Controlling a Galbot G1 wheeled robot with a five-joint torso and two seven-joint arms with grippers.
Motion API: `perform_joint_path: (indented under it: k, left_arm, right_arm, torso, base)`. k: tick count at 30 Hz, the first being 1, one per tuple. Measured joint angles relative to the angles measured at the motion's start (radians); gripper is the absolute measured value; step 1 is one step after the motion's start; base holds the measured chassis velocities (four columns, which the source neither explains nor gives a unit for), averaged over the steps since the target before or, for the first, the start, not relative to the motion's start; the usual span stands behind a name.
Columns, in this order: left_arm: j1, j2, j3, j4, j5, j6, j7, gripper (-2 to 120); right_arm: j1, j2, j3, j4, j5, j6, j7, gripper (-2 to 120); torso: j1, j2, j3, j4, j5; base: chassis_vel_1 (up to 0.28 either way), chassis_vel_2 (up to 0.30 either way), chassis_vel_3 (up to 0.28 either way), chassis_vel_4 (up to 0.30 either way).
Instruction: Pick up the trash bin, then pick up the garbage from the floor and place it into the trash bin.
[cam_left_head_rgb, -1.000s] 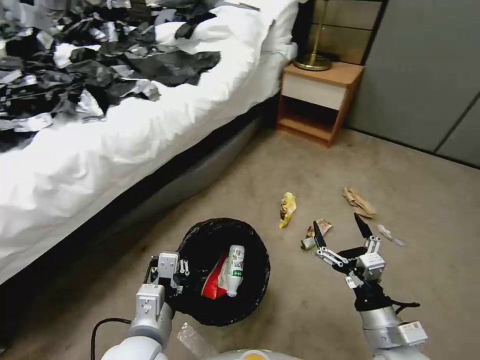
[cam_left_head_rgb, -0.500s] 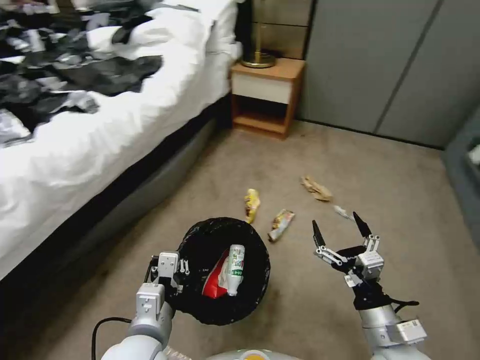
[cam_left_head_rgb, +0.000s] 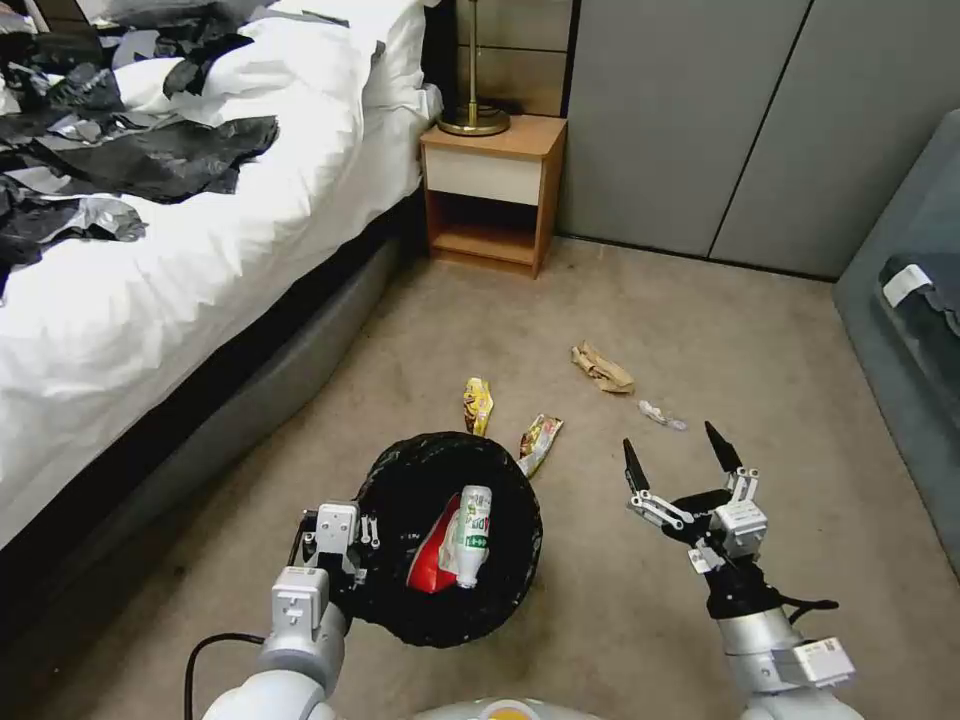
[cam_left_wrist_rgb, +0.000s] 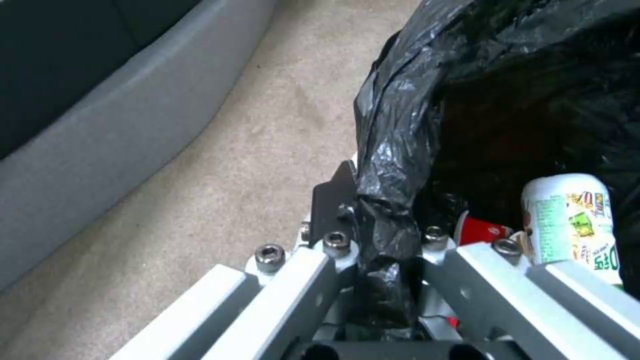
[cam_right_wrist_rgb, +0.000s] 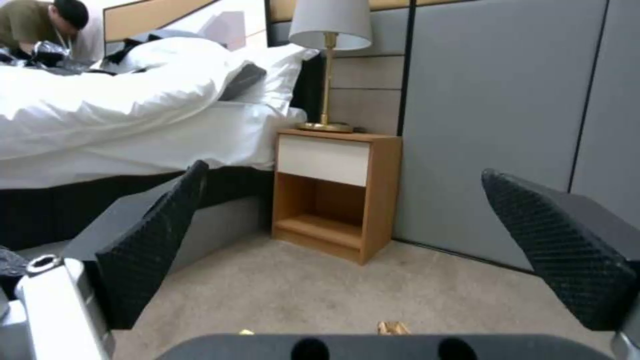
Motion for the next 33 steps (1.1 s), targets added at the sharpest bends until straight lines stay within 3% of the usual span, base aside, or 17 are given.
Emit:
perform_joint_path:
  k: [14,33]
  left_arm:
    - [0.003,0.001,0.0,-0.003,0.0,0.0,0.0,1]
    - [-0.013,0.005,-0.005,0.002,-0.006,0.008,0.001,1]
  right_arm:
    - [0.013,-0.004,0.002,0.004,0.001,-0.007,-0.001,98]
    - [0.035,-0.006,0.002,0.003,0.003,-0.023,-0.001,97]
  torso:
    - [0.0,0.0,0.0,-0.0001,-0.0001]
    - [0.0,0.0,0.0,0.0,0.0001]
  base:
    - [-0.036,0.03,0.03,-0.032]
    - [-0.198,0.201,0.205,-0.204]
